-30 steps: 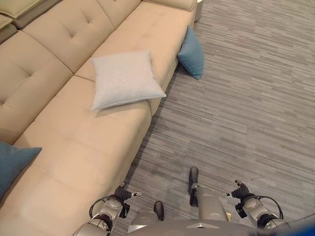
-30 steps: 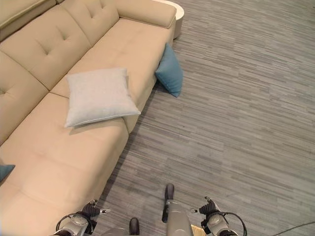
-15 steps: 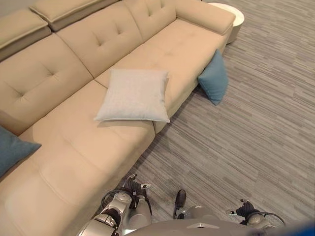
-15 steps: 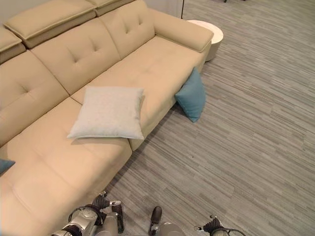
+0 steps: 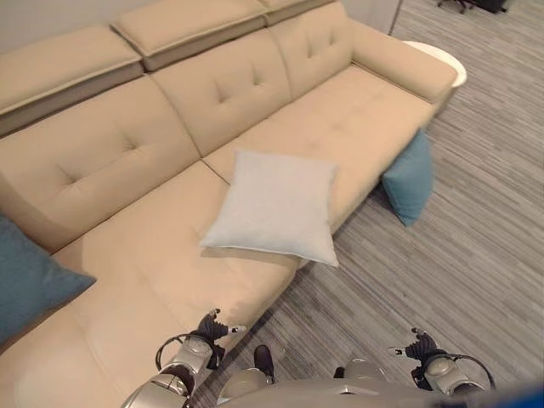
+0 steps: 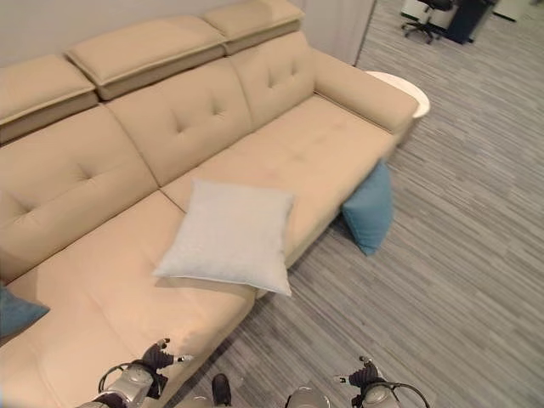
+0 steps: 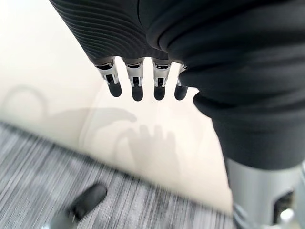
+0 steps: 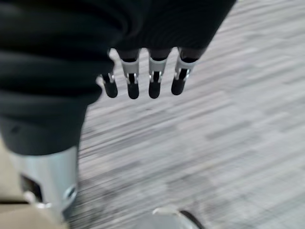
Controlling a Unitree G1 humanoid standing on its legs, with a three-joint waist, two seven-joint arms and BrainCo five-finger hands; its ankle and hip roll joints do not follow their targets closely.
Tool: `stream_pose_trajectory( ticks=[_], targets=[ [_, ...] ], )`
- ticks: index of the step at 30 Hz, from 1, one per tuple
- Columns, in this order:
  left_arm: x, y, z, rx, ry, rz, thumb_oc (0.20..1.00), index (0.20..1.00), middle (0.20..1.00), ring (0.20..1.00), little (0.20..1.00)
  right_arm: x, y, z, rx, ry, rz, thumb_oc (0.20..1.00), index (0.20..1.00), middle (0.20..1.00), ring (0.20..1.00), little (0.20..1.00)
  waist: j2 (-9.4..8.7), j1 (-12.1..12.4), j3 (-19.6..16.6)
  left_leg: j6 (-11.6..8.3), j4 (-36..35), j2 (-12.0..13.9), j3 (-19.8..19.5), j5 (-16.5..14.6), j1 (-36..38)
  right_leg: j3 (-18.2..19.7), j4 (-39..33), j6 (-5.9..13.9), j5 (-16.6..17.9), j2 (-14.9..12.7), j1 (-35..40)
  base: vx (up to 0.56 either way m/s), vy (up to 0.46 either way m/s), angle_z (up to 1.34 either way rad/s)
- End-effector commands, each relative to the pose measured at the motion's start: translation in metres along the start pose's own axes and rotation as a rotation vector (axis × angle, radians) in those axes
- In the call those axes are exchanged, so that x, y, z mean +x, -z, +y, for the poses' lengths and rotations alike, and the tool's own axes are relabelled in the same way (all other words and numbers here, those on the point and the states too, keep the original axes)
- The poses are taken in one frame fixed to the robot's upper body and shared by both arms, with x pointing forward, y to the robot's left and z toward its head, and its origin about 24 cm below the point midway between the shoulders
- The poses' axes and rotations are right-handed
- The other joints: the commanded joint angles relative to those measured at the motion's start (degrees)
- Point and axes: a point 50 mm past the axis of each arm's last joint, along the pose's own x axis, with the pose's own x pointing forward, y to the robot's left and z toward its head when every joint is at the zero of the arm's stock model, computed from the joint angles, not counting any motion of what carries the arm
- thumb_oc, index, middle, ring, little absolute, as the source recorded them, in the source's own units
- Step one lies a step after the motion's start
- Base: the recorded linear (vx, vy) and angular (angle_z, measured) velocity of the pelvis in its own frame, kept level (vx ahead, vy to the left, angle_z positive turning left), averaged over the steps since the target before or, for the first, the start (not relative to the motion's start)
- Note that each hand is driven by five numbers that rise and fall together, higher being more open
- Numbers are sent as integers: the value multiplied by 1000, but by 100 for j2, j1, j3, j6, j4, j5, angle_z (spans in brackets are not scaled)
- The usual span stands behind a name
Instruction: Pick up all the scattered cushions and arrange them neatly on the sofa.
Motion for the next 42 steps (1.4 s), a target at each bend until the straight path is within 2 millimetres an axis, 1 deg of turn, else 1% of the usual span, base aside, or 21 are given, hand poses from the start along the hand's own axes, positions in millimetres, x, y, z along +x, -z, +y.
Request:
stream_pose_trajectory(
  ticks=[1,4,5,7,10,11,13,16,17,19,22,27,28,30,33,34,35,38,40,41,42],
  targets=[
    [-2,3,-7,44,14,-19,1000,1000,1000,1000,1000,1,4,-11,-47,29,3,1000,1000,1000,1000,1000,-38,-147,178,-511,725,19,-212,-447,-311,25,-1772,-46,778,544,366,151,-38,44],
    [-3,8,-9,47,21,-2,1000,1000,1000,1000,1000,1,8,-13,-49,37,20,1000,1000,1000,1000,1000,-89,-262,174,-543,676,-112,-399,-531,-165,136,-2546,-16,1057,700,142,189,-75,46],
    [-3,12,-9,41,24,15,1000,1000,1000,1000,1000,0,13,-12,-39,37,37,1000,1000,1000,1000,1000,-130,-320,176,-567,731,-176,-522,-645,-96,188,-2896,4,1120,701,225,200,-116,43],
    [-4,18,-12,38,34,36,1000,1000,1000,1000,1000,-2,22,-9,-32,29,58,1000,1000,1000,1000,1000,-152,-340,121,-630,801,-175,-541,-728,-70,222,-3093,-63,1116,749,406,177,-158,47],
    [-5,15,-19,24,55,26,1000,1000,1000,1000,1000,-5,35,-9,-17,29,98,1000,1000,1000,1000,1000,-223,-398,105,-887,1586,4,-434,-824,-365,125,-3363,-201,1085,721,755,96,-160,67],
    [-4,11,-19,20,57,15,1000,1000,1000,1000,1000,-5,35,-11,-12,37,103,1000,1000,1000,1000,1000,-244,-390,151,-970,2008,79,-417,-712,-594,94,-3391,-248,1075,701,811,0,-101,77],
    [-4,6,-20,1,50,0,1000,1000,1000,1000,1000,-4,34,-12,1,38,103,1000,1000,1000,1000,1000,-276,-383,194,-1035,2407,237,-325,-624,-863,37,-3457,-341,1026,709,912,-1,-60,44],
    [-4,5,-18,-15,18,-1,1000,1000,1000,1000,1000,-5,37,-12,10,49,114,1000,1000,1000,1000,1000,-266,-357,139,-1010,1954,529,-68,-671,-757,-81,-3645,-295,999,685,1094,79,34,4],
    [-3,4,-12,-41,-26,-8,1000,1000,1000,1000,1000,-5,37,-12,27,60,110,1000,1000,1000,1000,1000,-264,-330,82,-1029,1547,614,-60,-509,-717,-141,-3642,-270,981,681,1105,177,81,2],
    [-3,4,-7,-41,-63,-2,1000,1000,1000,1000,1000,-6,40,-8,48,61,126,1000,1000,1000,1000,1000,-236,-325,8,-1051,1165,558,-125,-389,-526,-157,-3641,-255,917,725,1200,178,101,-7],
    [-2,9,6,-9,-108,14,1000,1000,1000,1000,1000,-7,43,-8,47,62,137,1000,1000,1000,1000,1000,-224,-302,-133,-947,722,320,-136,-405,-197,-29,-3548,-178,940,656,1237,164,189,-2],
    [-2,14,17,-27,-158,24,1000,1000,1000,1000,1000,-7,44,-10,75,76,145,1000,1000,1000,1000,1000,-215,-281,-205,-878,538,211,-98,-429,-98,53,-3547,-55,1022,571,1212,66,102,-7],
    [-2,7,27,-48,-199,-3,1000,1000,1000,1000,1000,-5,40,-15,122,101,135,1000,1000,1000,1000,1000,-211,-289,-206,-862,477,177,-86,-424,-91,73,-3546,-21,1050,544,1183,32,45,3],
    [-1,3,32,-64,-222,-18,1000,1000,1000,1000,1000,-5,38,-18,148,114,129,1000,1000,1000,1000,1000,-207,-292,-202,-858,446,167,-74,-419,-87,83,-3539,-7,1056,531,1160,13,21,-1],
    [-1,-21,49,-137,-292,-113,1000,1000,1000,1000,1000,-2,31,-32,231,172,99,1000,1000,1000,1000,1000,-188,-325,-179,-845,398,140,-58,-415,-111,112,-3537,26,1086,497,1088,5,22,-9],
    [-1,-21,49,-137,-292,-113,1000,1000,1000,1000,1000,-2,31,-32,231,172,99,1000,1000,1000,1000,1000,-188,-325,-179,-845,398,140,-58,-415,-111,112,-3537,26,1086,497,1088,-25,19,-10],
    [-1,-42,61,-195,-328,-191,1000,1000,1000,1000,1000,-1,22,-43,283,209,58,1000,1000,1000,1000,1000,-163,-364,-132,-842,395,128,-36,-413,-161,126,-3532,43,1108,477,999,-40,17,-6],
    [-5,-73,75,-244,-350,-309,1000,1000,1000,1000,1000,1,7,-56,312,245,-4,1000,1000,1000,1000,1000,-128,-424,-44,-834,443,119,1,-411,-361,184,-3512,53,1167,447,765,-89,18,-9],
    [-9,-97,80,-292,-350,-401,1000,1000,1000,1000,1000,2,-9,-68,350,276,-71,1000,1000,1000,1000,1000,-91,-465,55,-833,521,130,32,-440,-516,218,-3488,51,1187,426,605,-134,21,-6],
    [-14,-118,85,-328,-351,-480,1000,1000,1000,1000,1000,3,-27,-76,378,293,-134,1000,1000,1000,1000,1000,-85,-509,151,-829,653,150,69,-455,-768,257,-3442,52,1241,403,360,-173,25,-9],
    [-16,-125,87,-346,-354,-505,1000,1000,1000,1000,1000,3,-35,-79,391,299,-163,1000,1000,1000,1000,1000,-77,-531,168,-827,711,151,98,-465,-879,301,-3420,49,1261,404,245,-190,30,-19]
  ],
)
